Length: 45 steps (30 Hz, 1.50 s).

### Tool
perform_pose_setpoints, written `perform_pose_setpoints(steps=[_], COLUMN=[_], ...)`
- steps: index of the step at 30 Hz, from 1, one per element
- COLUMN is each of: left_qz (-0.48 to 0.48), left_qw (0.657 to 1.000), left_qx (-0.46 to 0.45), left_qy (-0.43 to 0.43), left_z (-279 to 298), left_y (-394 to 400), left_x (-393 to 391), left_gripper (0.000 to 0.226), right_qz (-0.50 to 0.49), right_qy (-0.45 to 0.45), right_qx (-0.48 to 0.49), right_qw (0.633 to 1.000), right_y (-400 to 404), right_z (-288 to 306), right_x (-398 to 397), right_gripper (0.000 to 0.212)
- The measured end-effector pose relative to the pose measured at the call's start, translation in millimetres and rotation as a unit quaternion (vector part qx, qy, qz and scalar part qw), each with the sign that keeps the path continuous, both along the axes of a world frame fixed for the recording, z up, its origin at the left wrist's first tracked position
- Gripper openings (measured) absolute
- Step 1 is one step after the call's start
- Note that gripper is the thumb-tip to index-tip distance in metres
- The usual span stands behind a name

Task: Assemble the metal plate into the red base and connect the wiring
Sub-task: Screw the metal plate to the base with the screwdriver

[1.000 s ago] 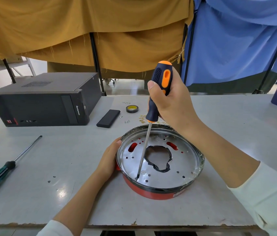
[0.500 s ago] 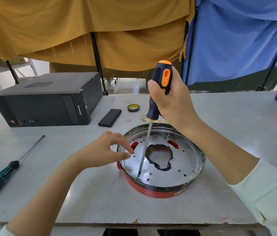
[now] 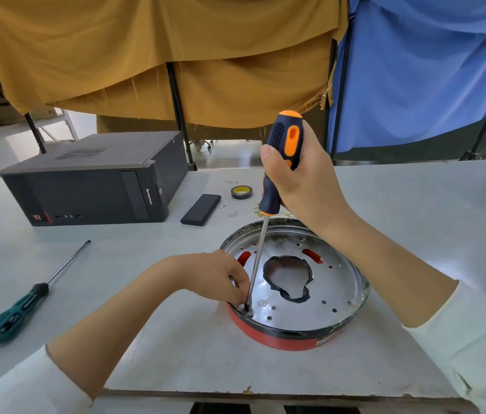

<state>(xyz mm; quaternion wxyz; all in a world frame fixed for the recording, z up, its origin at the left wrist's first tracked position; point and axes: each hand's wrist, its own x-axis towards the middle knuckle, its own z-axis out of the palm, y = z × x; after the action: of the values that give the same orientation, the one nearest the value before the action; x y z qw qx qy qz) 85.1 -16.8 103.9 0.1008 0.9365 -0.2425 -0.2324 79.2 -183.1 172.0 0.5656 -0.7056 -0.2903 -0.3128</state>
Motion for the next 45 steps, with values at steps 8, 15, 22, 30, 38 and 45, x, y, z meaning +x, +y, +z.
perform_pose_setpoints(steps=[8, 15, 22, 30, 38, 45], left_qz=[-0.025, -0.038, -0.029, 0.127, 0.170, 0.191], left_qw=[0.999, 0.999, 0.992, 0.909, 0.882, 0.879], left_qx=[0.038, -0.009, -0.109, -0.354, -0.386, -0.385], left_qy=[0.002, -0.013, -0.052, -0.182, -0.209, -0.206], left_z=[9, 4, -8, -28, -29, -34], left_y=[-2, 3, 8, 19, 19, 19], left_x=[2, 0, 1, -5, -8, -10], left_gripper=[0.016, 0.012, 0.014, 0.008, 0.011, 0.019], right_qz=[-0.008, -0.031, -0.076, -0.116, -0.098, -0.103], right_qy=[0.000, 0.022, 0.034, 0.028, -0.007, -0.010], right_qx=[0.010, 0.040, 0.098, 0.224, 0.243, 0.242], right_qw=[1.000, 0.998, 0.992, 0.967, 0.965, 0.965], right_y=[-7, -16, -32, -53, -56, -53], right_z=[-1, 4, 3, -11, -11, -15], right_x=[-1, 3, 4, 2, 1, 1], right_gripper=[0.017, 0.013, 0.013, 0.014, 0.024, 0.037])
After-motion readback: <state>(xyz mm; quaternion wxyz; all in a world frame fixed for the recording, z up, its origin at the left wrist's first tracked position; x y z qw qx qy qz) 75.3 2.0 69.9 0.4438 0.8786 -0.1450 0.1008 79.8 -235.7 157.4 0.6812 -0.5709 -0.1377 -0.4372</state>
